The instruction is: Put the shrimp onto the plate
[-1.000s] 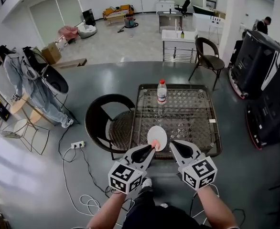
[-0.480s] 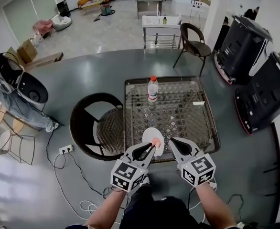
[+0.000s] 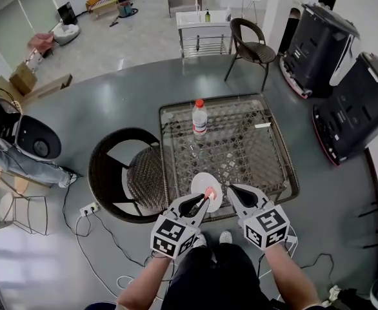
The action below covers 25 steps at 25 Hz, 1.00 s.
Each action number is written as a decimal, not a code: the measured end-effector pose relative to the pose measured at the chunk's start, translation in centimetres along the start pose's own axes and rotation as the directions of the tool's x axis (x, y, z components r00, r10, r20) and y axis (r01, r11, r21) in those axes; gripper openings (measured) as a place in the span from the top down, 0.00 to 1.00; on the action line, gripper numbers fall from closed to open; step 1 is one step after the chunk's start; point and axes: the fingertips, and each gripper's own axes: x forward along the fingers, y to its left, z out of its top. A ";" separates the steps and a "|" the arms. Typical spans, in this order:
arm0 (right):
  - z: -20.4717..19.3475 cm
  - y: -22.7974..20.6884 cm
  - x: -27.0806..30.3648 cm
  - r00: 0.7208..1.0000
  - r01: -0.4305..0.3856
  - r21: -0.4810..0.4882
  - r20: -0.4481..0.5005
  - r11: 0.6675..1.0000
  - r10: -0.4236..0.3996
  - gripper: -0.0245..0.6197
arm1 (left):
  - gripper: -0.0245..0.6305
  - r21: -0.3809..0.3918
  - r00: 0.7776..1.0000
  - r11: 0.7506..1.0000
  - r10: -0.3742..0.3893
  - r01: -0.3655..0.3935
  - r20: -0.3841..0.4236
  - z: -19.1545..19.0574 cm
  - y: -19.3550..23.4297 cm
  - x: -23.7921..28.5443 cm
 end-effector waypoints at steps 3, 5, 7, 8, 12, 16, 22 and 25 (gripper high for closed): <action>0.2 -0.5 0.4 1.000 -0.011 -0.002 -0.002 1.000 0.011 0.95 | 0.87 -0.001 1.000 1.000 0.011 -0.011 -0.018 -0.1 0.1 0.3; 0.1 -0.8 0.7 1.000 -0.023 -0.008 -0.005 1.000 0.023 0.95 | 0.87 0.000 0.999 1.000 0.024 -0.024 -0.034 -0.6 0.3 0.8; -0.3 -1.1 1.1 0.999 -0.038 -0.013 -0.013 0.999 0.038 0.95 | 0.87 -0.003 0.997 0.999 0.041 -0.041 -0.059 -1.6 0.5 1.2; -0.6 -1.1 1.2 0.999 -0.045 -0.012 -0.019 0.999 0.045 0.95 | 0.87 -0.004 0.996 0.999 0.050 -0.050 -0.075 -2.3 0.6 1.5; -2.3 -1.5 1.9 0.996 -0.068 -0.006 -0.053 0.998 0.067 0.95 | 0.87 -0.004 0.985 0.997 0.079 -0.081 -0.154 -5.7 1.4 3.1; -4.6 -2.1 2.6 0.990 -0.085 0.003 -0.111 0.996 0.084 0.95 | 0.87 -0.010 0.968 0.994 0.107 -0.112 -0.226 -8.7 3.1 5.3; -7.2 -2.5 2.9 0.981 -0.089 0.026 -0.170 0.996 0.092 0.95 | 0.87 0.029 0.928 0.989 0.147 -0.146 -0.341 -13.0 5.3 8.3; -8.3 -2.4 2.8 0.977 -0.084 0.042 -0.193 0.996 0.091 0.95 | 0.87 0.065 0.896 0.984 0.177 -0.165 -0.407 -15.0 6.2 9.2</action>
